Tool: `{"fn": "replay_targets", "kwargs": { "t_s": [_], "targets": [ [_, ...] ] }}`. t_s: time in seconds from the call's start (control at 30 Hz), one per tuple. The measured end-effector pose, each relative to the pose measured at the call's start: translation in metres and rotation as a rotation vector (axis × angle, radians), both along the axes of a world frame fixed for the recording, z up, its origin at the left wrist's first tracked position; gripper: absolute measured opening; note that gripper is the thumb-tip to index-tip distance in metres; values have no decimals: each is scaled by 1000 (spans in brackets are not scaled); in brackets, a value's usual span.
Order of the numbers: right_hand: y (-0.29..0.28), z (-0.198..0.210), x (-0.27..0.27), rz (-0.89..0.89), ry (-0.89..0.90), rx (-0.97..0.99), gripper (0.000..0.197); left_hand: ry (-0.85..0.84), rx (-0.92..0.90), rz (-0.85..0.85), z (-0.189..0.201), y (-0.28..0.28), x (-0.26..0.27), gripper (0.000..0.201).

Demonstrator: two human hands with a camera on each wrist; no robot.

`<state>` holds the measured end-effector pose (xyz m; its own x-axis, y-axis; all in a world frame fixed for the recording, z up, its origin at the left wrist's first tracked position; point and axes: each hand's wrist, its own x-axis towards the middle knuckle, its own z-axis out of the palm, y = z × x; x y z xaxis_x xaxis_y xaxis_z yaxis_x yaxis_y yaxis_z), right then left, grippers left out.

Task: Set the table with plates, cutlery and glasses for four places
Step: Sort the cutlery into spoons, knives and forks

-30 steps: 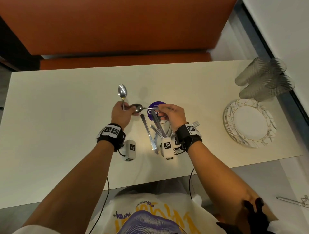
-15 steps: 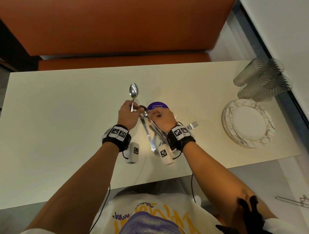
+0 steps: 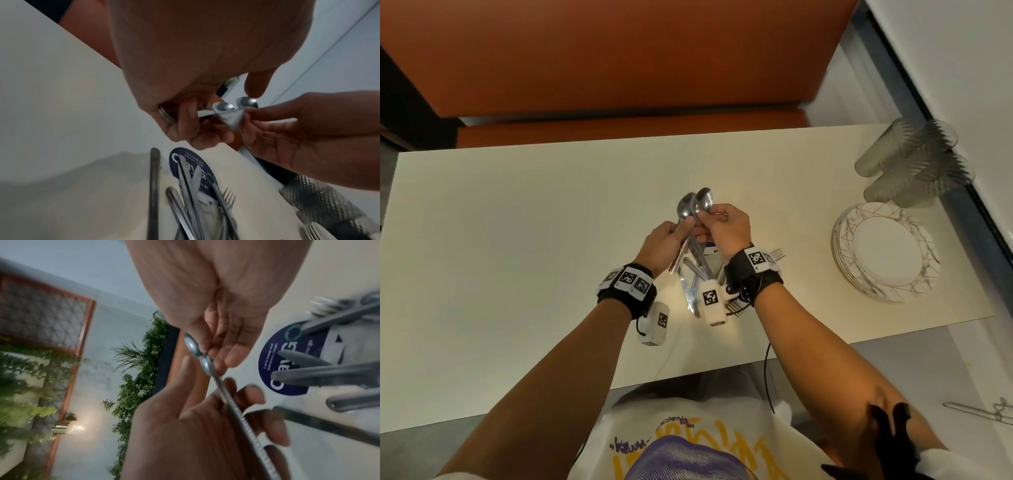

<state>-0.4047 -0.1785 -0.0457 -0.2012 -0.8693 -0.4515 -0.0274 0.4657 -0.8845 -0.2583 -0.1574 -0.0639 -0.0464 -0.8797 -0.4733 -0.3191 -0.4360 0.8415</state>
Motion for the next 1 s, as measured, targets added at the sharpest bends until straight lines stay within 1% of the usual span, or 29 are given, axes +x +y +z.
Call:
{"fn": "replay_targets", "kwargs": {
  "t_s": [0.03, 0.1, 0.17, 0.2, 0.33, 0.43, 0.47, 0.53, 0.57, 0.6, 0.63, 0.7, 0.73, 0.83, 0.93, 1.0],
  "targets": [
    [0, 0, 2, -20, -2, 25, 14, 17, 2, -27, 0, 2, -3, 55],
    [1, 0, 3, -45, 3, 66, 17, 32, -1, -64, 1, 6, -8, 44],
    [2, -2, 2, -59, -1, 101, 21, 10, -22, -84, 1, 10, -11, 33],
    [2, -5, 0, -55, 20, 114, 23, 0, -31, -93, 0, 12, -11, 30],
    [2, -11, -2, 46, 264, 109, 17, -21, -3, -132, -6, 14, -11, 28],
    [4, -7, -2, 128, 384, 62, 22, -21, 13, -151, -12, 15, -10, 28],
    [4, -6, -3, 117, 377, 61, 23, -10, 20, -151, -13, 15, -10, 28],
    [2, -6, -7, 62, 280, 99, 44, 3, 22, -156, -14, 15, -9, 27],
    [1, -6, -8, 47, 209, 101, 46, 6, 22, -162, -12, 14, -9, 26],
    [0, -4, -10, 50, 164, 94, 40, 15, 25, -163, -12, 14, -10, 26],
    [-1, -2, -13, 67, 164, 70, 30, 31, 32, -161, -10, 14, -10, 27],
    [-4, 1, -19, 109, 207, 17, 13, 68, 45, -161, -7, 13, -11, 26],
    [-4, 2, -22, 125, 227, -3, 10, 82, 50, -166, -5, 13, -12, 26],
    [-4, -1, -30, 141, 226, -49, 11, 114, 26, -182, 1, 15, -14, 25],
    [-1, -3, -35, 145, 239, -75, 13, 120, 11, -158, 0, 16, -17, 27],
    [2, -5, -37, 150, 239, -64, 15, 85, 4, -134, -5, 16, -17, 28]
  ]
}}
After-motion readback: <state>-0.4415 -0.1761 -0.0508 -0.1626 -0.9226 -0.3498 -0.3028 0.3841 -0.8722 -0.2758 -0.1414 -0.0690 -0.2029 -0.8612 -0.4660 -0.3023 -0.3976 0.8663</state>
